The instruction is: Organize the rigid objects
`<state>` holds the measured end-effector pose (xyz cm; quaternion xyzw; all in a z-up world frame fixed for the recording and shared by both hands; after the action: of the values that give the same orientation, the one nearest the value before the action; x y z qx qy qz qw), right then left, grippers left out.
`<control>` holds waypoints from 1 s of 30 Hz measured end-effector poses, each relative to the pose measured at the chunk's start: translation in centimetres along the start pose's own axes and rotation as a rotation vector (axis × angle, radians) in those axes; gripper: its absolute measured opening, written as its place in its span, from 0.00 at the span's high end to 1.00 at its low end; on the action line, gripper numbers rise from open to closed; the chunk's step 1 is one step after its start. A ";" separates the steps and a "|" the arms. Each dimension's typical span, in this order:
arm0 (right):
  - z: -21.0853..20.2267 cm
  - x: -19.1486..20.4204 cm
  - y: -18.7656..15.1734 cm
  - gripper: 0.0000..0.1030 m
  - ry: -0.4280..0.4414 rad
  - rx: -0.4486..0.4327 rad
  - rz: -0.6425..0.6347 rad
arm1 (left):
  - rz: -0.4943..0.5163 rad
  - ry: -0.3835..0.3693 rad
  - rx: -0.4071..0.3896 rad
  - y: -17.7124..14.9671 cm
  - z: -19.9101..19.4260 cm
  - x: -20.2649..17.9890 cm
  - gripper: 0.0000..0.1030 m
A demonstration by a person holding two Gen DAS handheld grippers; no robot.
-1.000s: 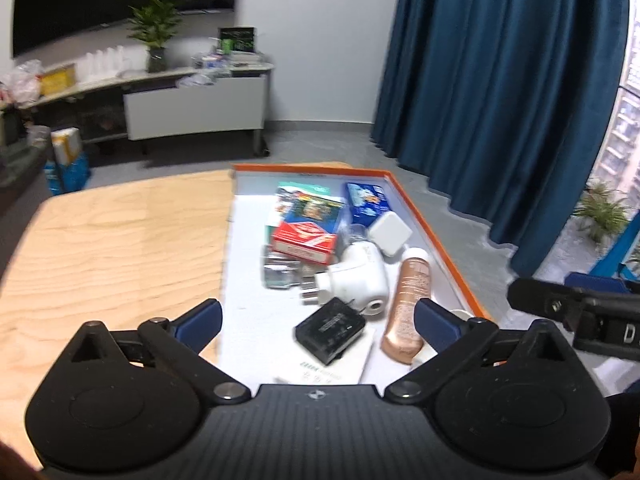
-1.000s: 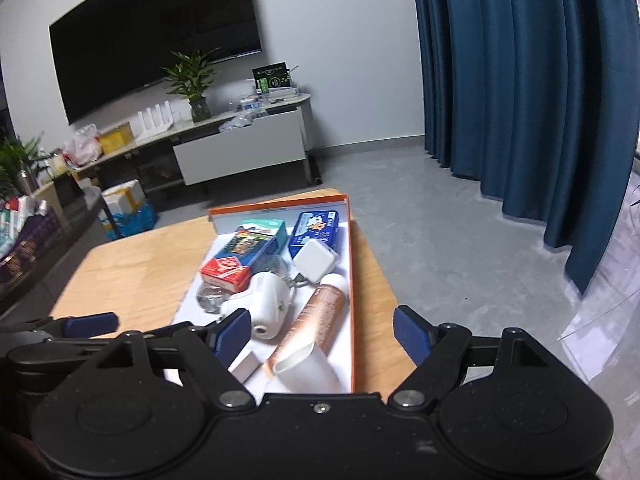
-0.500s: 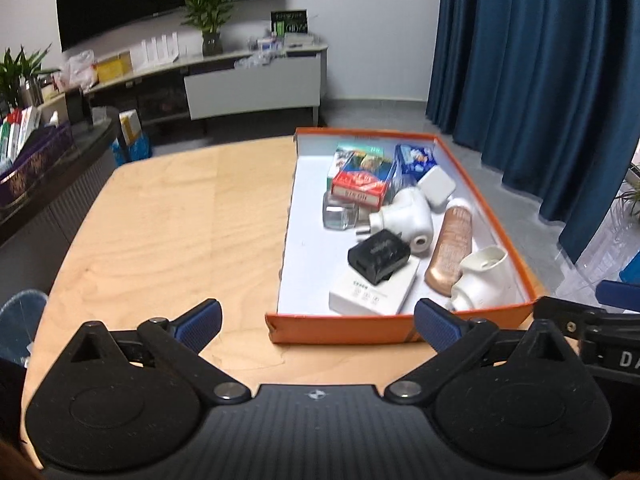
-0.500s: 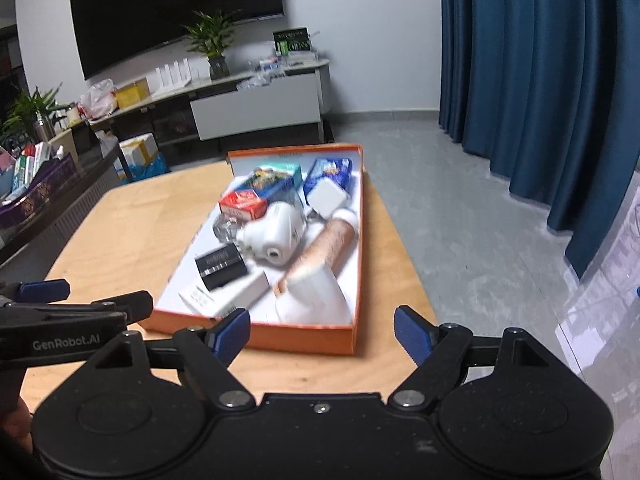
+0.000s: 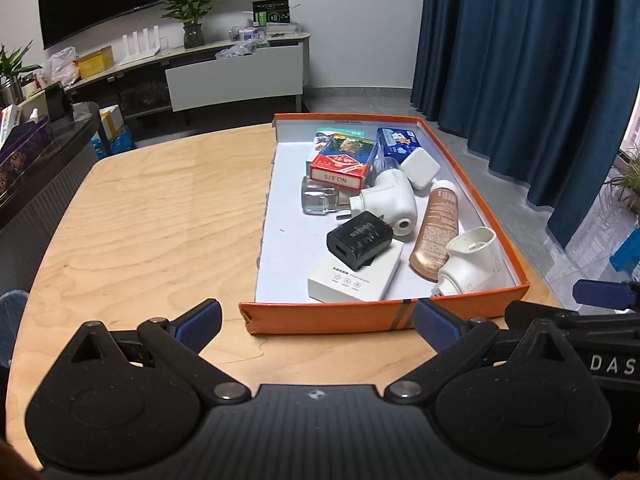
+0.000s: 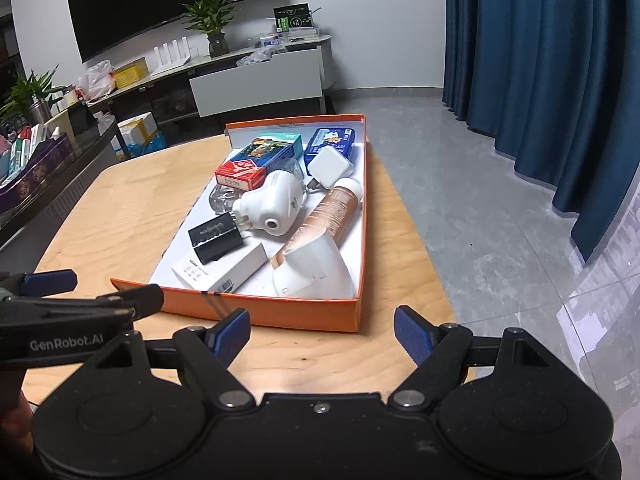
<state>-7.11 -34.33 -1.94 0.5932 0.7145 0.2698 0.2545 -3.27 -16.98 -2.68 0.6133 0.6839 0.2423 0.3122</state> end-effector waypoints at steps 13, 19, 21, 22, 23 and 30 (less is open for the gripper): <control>0.8 -0.7 -0.2 0.09 -0.003 0.013 0.019 | 0.016 -0.018 0.024 -0.2 1.0 -0.5 0.00; 0.9 -0.7 -0.2 0.09 -0.004 0.017 0.018 | 0.016 -0.019 0.030 -0.1 1.3 -0.5 0.00; 1.0 -0.7 -0.2 0.09 -0.004 0.020 0.016 | 0.018 -0.021 0.032 -0.1 1.3 -0.5 0.00; 1.0 -0.6 -0.3 0.09 -0.003 0.020 0.017 | 0.018 -0.022 0.033 -0.1 1.3 -0.5 0.00; 1.0 -0.6 -0.3 0.09 -0.003 0.020 0.016 | 0.016 -0.022 0.033 0.0 1.4 -0.5 0.00; 1.0 -0.6 -0.2 0.09 -0.005 0.020 0.014 | 0.017 -0.028 0.036 0.0 1.4 -0.5 0.00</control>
<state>-6.50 -34.83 -2.81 0.6013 0.7124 0.2632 0.2484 -2.20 -17.54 -3.57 0.6281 0.6783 0.2240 0.3086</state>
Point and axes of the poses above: each gripper's, at about its wrist camera, not at the fingertips, and z roughly the way its jaws point, x to its left, y to its top, the point moved 6 cm from there along z, roughly the way its jaws point, and after that the axes turned 11 degrees about -z, right-handed, at the moved point
